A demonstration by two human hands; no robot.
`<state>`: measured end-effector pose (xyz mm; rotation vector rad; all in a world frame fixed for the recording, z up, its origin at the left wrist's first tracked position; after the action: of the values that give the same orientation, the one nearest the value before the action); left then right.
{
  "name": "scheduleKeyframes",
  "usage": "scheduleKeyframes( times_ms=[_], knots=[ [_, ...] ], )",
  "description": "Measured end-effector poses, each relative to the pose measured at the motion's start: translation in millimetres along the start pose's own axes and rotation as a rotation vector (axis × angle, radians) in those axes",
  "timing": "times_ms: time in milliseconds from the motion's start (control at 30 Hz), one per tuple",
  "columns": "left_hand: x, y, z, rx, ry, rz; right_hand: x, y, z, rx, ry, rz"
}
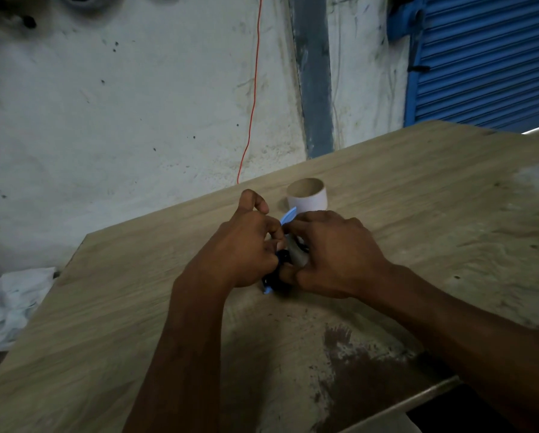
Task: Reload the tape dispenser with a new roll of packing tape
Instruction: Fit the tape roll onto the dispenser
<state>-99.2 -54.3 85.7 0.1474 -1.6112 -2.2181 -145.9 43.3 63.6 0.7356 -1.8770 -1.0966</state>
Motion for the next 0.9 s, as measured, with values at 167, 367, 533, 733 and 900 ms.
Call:
scheduleKeyframes(
  times_ms=[167,367,533,733,900],
  knots=[
    [1,1,-4,-0.014,0.017,-0.002,-2,-6,5,0.07,-0.026,-0.109],
    [3,-3,-9,-0.029,0.028,-0.017,-4,5,28,0.196,-0.142,-0.073],
    [3,-7,-4,-0.01,-0.006,-0.005,5,-2,49,0.523,-0.197,-0.146],
    [2,-5,6,0.083,-0.036,0.051,4,6,53,0.367,-0.217,-0.094],
    [-1,-3,25,0.138,-0.138,0.146,-1,10,63,0.227,-0.322,-0.064]
  ],
)
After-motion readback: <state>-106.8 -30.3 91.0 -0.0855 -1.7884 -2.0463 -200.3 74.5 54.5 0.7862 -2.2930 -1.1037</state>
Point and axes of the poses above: each hand's wrist, its own x-axis towards the middle knuckle, its own y-axis out of the back of the hand, z = x × y, the point moved 10 cm from there along x, towards the middle knuckle, and after that the axes turned 5 degrees about y, right-handed, at the moved point
